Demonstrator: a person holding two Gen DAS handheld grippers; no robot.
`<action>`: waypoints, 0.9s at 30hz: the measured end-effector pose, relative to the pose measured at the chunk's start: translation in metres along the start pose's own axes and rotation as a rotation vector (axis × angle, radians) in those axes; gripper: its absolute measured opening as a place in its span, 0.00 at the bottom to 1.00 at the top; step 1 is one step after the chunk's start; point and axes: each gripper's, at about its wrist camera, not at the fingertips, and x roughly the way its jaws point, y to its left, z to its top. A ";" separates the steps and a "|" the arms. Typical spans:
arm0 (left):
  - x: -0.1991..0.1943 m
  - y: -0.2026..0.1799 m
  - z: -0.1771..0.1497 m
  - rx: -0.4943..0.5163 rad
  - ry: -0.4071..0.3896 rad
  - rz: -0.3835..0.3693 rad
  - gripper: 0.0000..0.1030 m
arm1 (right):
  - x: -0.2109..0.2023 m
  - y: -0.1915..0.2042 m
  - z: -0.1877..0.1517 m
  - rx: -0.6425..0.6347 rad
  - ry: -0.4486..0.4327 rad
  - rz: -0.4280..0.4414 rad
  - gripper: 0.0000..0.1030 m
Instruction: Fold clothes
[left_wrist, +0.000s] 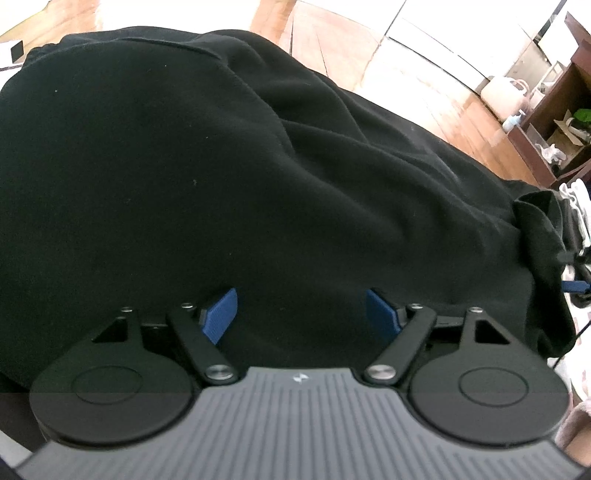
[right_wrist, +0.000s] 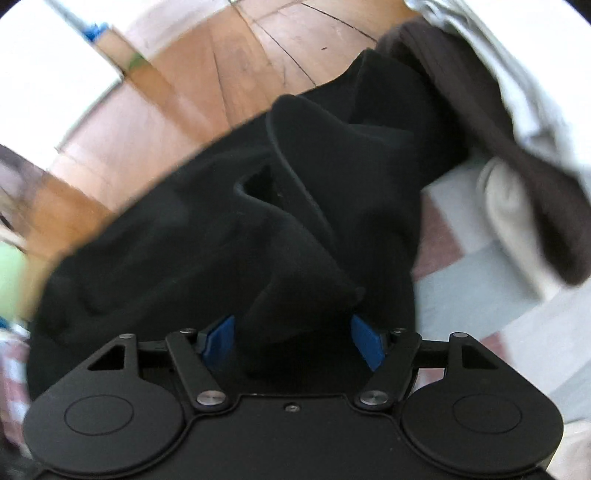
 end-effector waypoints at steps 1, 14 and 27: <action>0.001 -0.001 -0.001 0.004 -0.001 0.002 0.75 | 0.005 -0.004 0.003 0.034 0.003 0.017 0.80; -0.003 -0.011 -0.004 0.209 -0.022 0.182 0.72 | -0.134 0.036 -0.007 -0.216 -0.668 -0.314 0.09; -0.062 0.051 0.022 -0.044 -0.108 0.196 0.74 | -0.204 -0.050 0.005 0.102 -0.343 -0.294 0.48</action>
